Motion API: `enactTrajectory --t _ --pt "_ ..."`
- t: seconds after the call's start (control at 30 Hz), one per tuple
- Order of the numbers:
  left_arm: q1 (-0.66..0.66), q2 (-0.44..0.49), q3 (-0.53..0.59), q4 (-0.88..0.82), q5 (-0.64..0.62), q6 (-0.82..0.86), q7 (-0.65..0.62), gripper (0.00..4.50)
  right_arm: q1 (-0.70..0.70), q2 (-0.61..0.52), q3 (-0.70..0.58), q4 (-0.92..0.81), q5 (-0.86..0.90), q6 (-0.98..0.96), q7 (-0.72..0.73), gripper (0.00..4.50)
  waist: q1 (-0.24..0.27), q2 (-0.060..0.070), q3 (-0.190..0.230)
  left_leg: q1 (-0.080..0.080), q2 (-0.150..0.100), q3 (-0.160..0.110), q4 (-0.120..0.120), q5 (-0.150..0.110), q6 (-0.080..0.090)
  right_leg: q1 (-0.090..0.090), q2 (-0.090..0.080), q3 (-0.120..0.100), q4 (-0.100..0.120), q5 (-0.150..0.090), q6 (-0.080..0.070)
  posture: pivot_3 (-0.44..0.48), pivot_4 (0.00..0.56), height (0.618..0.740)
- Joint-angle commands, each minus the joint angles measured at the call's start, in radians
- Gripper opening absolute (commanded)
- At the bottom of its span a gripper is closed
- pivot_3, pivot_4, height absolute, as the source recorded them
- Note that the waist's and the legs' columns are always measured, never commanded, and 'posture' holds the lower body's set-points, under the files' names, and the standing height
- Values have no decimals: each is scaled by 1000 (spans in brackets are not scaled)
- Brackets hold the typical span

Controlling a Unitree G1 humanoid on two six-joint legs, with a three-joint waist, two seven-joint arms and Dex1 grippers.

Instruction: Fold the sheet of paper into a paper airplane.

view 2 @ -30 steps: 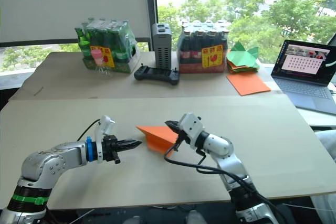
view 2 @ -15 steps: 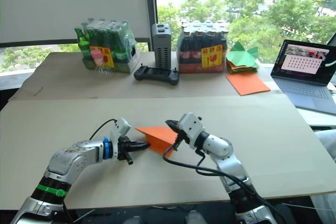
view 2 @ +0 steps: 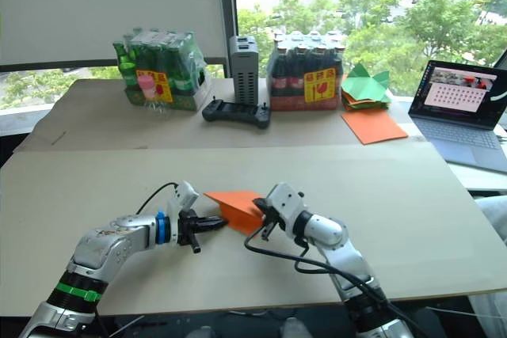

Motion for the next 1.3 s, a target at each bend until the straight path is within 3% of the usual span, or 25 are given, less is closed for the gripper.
enactTrajectory --t 0.03,0.6,0.83,1.1,1.3 --pt "18 -1 -9 -11 14 15 0 0 -14 3 4 -23 12 8 21 14 0 0 0 0 0 0 0 0 0 0 0 0 0 0 0 0 150 740" --pt "48 13 24 -51 -4 39 7 0 25 -25 68 -28 -33 4 75 14 -2 0 0 0 0 0 0 0 0 0 0 0 0 0 0 0 150 740" --pt "93 94 95 -172 -127 106 -103 0 24 -32 80 -15 -54 11 72 14 -3 0 0 0 1 0 0 0 0 0 0 0 1 0 0 0 150 740" --pt "-12 26 146 -57 -118 108 -18 0 27 -34 82 -17 -57 16 76 14 2 0 0 -1 0 0 6 0 0 1 0 -1 1 0 1 0 150 740" --pt "-61 -6 97 34 -39 49 6 0 28 -38 80 -28 -57 25 75 14 -1 0 0 -1 0 -1 6 0 0 1 1 0 1 0 1 0 150 740"
